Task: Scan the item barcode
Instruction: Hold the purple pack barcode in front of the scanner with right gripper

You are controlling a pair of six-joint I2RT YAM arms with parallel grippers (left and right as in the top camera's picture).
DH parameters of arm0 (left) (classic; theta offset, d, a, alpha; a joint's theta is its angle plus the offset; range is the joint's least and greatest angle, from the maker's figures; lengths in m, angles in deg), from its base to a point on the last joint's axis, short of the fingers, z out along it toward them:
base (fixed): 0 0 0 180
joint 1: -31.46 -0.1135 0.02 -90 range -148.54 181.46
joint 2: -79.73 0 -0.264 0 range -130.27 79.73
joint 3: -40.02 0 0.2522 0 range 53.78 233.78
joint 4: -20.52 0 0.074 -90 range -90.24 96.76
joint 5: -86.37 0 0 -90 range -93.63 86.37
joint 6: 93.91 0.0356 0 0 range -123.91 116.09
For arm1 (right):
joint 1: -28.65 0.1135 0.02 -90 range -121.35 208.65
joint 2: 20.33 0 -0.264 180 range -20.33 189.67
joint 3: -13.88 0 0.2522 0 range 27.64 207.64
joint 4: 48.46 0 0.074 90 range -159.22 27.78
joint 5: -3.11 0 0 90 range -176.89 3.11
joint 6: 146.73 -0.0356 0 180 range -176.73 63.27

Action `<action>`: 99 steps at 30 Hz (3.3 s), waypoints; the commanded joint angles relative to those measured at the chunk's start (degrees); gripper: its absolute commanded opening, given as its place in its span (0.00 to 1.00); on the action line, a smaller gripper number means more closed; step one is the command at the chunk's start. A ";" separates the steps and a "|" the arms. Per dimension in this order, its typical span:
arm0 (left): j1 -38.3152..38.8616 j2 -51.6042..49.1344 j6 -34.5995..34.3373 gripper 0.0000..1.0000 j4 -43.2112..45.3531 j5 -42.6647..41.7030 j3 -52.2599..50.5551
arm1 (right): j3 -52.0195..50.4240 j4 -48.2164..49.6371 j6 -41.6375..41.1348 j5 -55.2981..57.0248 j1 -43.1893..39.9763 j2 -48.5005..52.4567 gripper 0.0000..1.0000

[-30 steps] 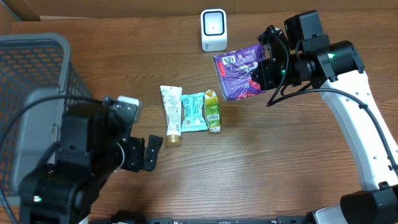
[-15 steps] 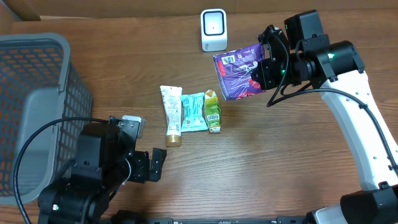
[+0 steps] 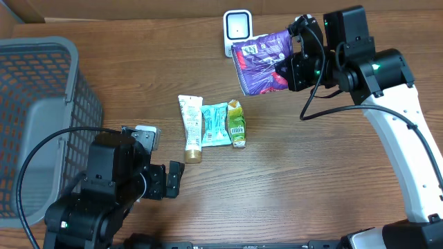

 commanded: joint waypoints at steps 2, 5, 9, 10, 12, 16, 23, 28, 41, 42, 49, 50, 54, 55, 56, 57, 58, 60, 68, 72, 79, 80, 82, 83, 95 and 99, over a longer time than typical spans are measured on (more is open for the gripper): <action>-0.26 -0.09 -0.76 0.99 -0.02 0.63 -0.24 | 0.24 -1.03 0.39 2.80 0.22 -1.68 0.04; -0.26 -0.09 -0.76 0.99 -0.02 0.63 -0.24 | 0.24 -1.09 0.37 3.56 0.22 -1.68 0.04; -0.26 -0.09 -0.76 0.99 -0.02 0.63 -0.24 | 0.24 -0.26 0.31 4.94 0.26 -1.68 0.04; -0.26 -0.09 -0.76 1.00 -0.02 0.63 -0.24 | 0.24 -0.24 0.31 5.62 0.33 -1.68 0.04; -0.26 -0.09 -0.76 1.00 -0.02 0.63 -0.24 | 0.24 -0.35 -0.33 8.31 0.85 -1.68 0.04; -0.26 -0.09 -0.76 1.00 -0.02 0.63 -0.24 | 0.24 -0.66 -2.97 17.27 3.52 -1.68 0.04; -0.26 -0.09 -0.76 1.00 -0.02 0.63 -0.24 | 0.24 4.68 -6.73 46.42 12.50 -1.66 0.04; -0.26 -0.09 -0.76 0.99 -0.02 0.63 -0.24 | 0.24 16.85 1.16 68.15 17.84 -0.74 0.04; -0.26 -0.09 -0.76 1.00 -0.02 0.63 -0.24 | 0.24 45.81 51.06 77.61 18.69 11.08 0.04; -0.26 -0.09 -0.76 1.00 -0.02 0.63 -0.24 | 0.24 49.07 54.47 77.61 18.58 12.87 0.04; -0.26 -0.09 -0.76 1.00 -0.02 0.63 -0.24 | 0.24 68.85 66.34 75.78 16.92 23.87 0.04; -0.26 -0.09 -0.76 0.99 -0.02 0.63 -0.24 | 0.24 70.75 68.11 74.51 16.52 25.44 0.04; -0.26 -0.09 -0.76 1.00 -0.02 0.63 -0.24 | 0.24 73.48 77.83 66.75 14.51 31.41 0.04; -0.26 -0.09 -0.76 1.00 -0.02 0.63 -0.24 | 0.24 73.48 80.26 65.29 13.97 32.83 0.04; -0.26 -0.09 -0.76 1.00 -0.02 0.63 -0.24 | 0.24 73.92 81.64 64.50 13.53 34.01 0.04; -0.26 -0.09 -0.76 1.00 -0.02 0.63 -0.24 | 0.24 75.17 82.14 64.17 13.16 35.23 0.04; -0.26 -0.09 -0.76 1.00 -0.02 0.63 -0.24 | 0.24 76.15 82.09 63.84 12.85 36.22 0.04; -0.26 -0.09 -0.76 1.00 -0.02 0.63 -0.24 | 0.24 77.72 82.01 63.14 12.24 38.07 0.04; -0.26 -0.09 -0.76 0.99 -0.02 0.63 -0.24 | 0.24 83.47 78.29 60.35 11.82 39.98 0.04; -0.26 -0.09 -0.76 1.00 -0.02 0.63 -0.24 | 0.24 87.38 78.38 60.46 11.96 39.98 0.04; -0.26 -0.09 -0.76 0.99 -0.02 0.63 -0.24 | 0.24 86.60 77.48 59.95 12.00 39.98 0.04; -0.26 -0.09 -0.76 0.99 -0.02 0.63 -0.24 | 0.24 86.20 77.46 59.63 12.00 39.98 0.04; -0.26 -0.09 -0.76 1.00 -0.02 0.63 -0.24 | 0.24 85.42 76.74 59.04 12.00 39.98 0.04; -0.26 -0.09 -0.76 1.00 -0.02 0.63 -0.24 | 0.24 84.74 75.82 58.71 12.00 39.98 0.04; -0.26 -0.09 -0.76 0.99 -0.02 0.63 -0.24 | 0.24 91.47 73.46 62.99 12.96 39.32 0.04; -0.26 -0.09 -0.76 1.00 -0.02 0.63 -0.24 | 0.24 85.31 73.40 63.65 14.43 35.91 0.04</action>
